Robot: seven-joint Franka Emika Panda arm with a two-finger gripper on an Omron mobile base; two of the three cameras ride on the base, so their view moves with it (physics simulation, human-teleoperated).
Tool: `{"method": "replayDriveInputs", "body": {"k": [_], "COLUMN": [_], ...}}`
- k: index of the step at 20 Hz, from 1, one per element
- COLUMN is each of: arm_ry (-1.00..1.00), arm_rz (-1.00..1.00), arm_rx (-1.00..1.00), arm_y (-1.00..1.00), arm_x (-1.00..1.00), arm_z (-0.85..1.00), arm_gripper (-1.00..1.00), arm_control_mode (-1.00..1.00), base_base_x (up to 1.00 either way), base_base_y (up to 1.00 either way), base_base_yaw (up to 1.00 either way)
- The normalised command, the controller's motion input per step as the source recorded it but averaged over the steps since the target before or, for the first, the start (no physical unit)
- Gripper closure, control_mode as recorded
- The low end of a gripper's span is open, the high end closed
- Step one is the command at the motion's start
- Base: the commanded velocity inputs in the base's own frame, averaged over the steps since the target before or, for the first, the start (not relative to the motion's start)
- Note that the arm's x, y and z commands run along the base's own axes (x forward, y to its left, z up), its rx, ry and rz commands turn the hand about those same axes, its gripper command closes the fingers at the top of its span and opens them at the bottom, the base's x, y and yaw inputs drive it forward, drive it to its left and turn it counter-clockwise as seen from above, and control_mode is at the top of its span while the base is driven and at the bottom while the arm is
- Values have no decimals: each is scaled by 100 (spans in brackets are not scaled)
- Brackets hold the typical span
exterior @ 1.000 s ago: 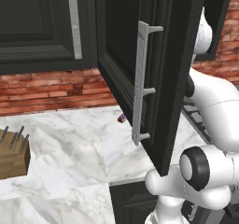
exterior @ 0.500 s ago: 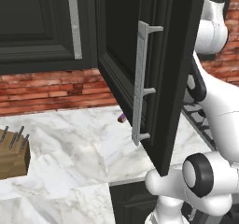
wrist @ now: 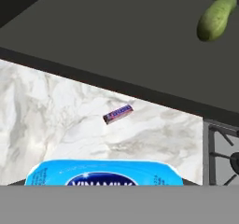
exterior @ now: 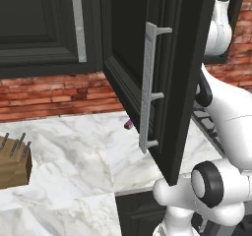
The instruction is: Pick the yogurt and jam from the counter and place them in the cabinets closest to them.
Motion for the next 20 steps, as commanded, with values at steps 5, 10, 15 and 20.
{"method": "replayDriveInputs", "body": {"k": [5,10,15,20], "arm_ry": [-2,0,0,0], "arm_rz": [0,0,-2,-2], "arm_rx": [0,0,2,2], "arm_y": [21,17,4,0], "arm_x": [39,50,48,42], "arm_z": [4,10,20,4], "arm_gripper": [100,100,100,100], "arm_control_mode": [-100,-100,-100,-100], "base_base_x": [0,0,0,0], "base_base_y": [0,0,0,0], "base_base_yaw": [0,0,0,0]}}
